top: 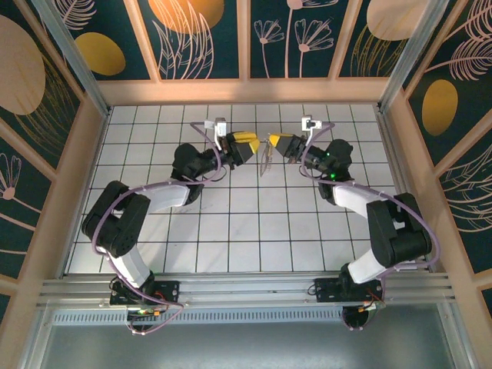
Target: Put the keys on the keyring
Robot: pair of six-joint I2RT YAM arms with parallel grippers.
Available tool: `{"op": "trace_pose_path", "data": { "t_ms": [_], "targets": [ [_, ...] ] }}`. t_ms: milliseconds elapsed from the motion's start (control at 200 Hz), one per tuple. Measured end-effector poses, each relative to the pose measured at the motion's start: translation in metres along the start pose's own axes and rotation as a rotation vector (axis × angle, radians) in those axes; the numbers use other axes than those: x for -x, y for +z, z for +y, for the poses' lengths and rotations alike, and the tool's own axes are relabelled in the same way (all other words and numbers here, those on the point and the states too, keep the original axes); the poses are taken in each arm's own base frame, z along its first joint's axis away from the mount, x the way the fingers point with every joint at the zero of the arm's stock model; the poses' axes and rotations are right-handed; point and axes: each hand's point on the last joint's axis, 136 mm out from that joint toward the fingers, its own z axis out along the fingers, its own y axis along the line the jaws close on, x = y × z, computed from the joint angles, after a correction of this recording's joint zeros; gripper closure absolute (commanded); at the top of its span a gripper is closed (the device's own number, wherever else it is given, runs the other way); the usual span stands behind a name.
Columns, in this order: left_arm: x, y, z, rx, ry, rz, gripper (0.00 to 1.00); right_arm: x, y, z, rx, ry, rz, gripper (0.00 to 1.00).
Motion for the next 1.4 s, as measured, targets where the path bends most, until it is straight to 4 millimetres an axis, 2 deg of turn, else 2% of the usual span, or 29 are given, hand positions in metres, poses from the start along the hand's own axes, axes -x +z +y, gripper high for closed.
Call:
{"op": "trace_pose_path", "data": {
  "t_ms": [210, 465, 556, 686, 821, 1061, 1396],
  "targets": [
    [0.018, -0.004, 0.018, 0.067, 0.057, 0.036, 0.47, 0.007, 0.005, -0.022, 0.004, 0.044, 0.054, 1.00],
    [0.035, 0.005, 0.041, 0.076, 0.098, 0.151, 0.44, 0.009, 0.021, -0.031, 0.070, 0.071, 0.162, 1.00],
    [0.028, 0.008, 0.053, 0.061, 0.078, 0.202, 0.43, 0.006, 0.026, -0.037, 0.086, 0.089, 0.196, 1.00],
    [0.005, 0.008, 0.071, 0.038, 0.003, 0.286, 0.42, -0.006, 0.026, -0.044, 0.093, 0.130, 0.240, 1.00],
    [-0.010, 0.009, 0.076, 0.008, -0.057, 0.348, 0.43, -0.012, 0.025, -0.043, 0.107, 0.143, 0.264, 1.00],
    [-0.011, 0.013, 0.071, -0.052, -0.091, 0.379, 0.48, -0.014, 0.026, -0.041, 0.113, 0.148, 0.274, 1.00],
    [-0.013, 0.013, 0.068, -0.078, -0.134, 0.386, 0.50, -0.017, 0.033, -0.033, 0.134, 0.142, 0.285, 1.00]
  ]
}}
